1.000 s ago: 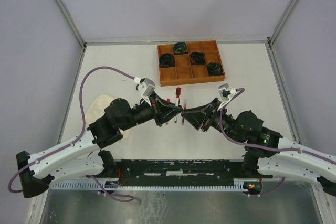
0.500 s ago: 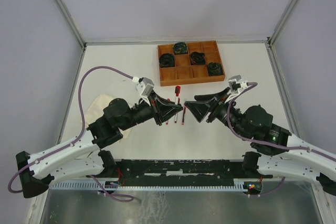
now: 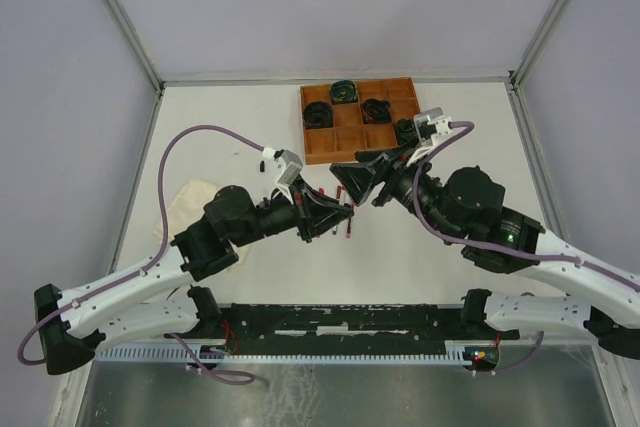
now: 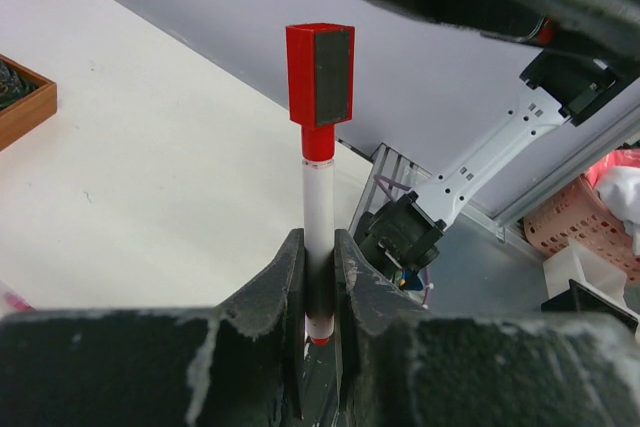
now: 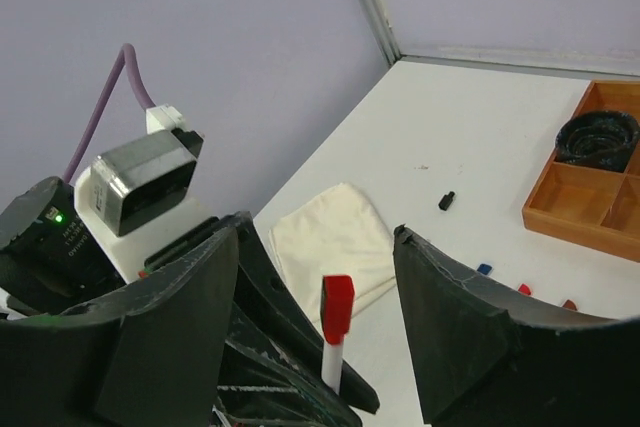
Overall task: Insert the pens into the pen caps
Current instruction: Press the pen cap onto the pen.
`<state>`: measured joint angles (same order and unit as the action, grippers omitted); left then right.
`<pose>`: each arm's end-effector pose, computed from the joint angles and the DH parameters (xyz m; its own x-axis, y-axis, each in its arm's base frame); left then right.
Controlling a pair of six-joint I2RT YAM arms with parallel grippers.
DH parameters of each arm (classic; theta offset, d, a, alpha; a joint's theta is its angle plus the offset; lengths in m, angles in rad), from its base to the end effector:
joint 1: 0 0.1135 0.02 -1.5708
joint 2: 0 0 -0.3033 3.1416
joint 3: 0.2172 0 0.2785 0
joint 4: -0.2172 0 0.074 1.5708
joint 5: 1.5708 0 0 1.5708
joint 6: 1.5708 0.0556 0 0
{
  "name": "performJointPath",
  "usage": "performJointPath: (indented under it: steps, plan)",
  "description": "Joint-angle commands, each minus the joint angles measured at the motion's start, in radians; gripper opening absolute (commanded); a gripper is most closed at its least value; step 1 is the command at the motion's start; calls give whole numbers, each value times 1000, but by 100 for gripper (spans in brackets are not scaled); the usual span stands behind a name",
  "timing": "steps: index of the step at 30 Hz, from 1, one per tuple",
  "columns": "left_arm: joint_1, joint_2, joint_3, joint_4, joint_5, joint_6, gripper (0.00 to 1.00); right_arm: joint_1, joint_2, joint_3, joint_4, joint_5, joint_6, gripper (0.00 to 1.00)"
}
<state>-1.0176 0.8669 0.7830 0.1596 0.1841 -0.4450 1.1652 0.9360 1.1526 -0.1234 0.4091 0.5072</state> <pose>0.1111 -0.1994 0.3915 -0.3655 -0.2136 -0.9060 0.8587 0.2983 -0.4167 0.1061 0.1910 0.4864 -0.3015 0.4274 -0.8523 -0.6181 0.5930 0.5160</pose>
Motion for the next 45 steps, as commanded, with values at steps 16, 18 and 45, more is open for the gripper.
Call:
performJointPath:
  steps: [16,18,45]
  plan:
    - [1,-5,38,57,45,43,3,5,60,101,-144,18,44,48]
    - [1,-5,38,56,39,42,3,6,61,98,-144,11,50,46]
    - [2,7,234,75,-52,53,3,5,19,-27,-182,-96,180,0]
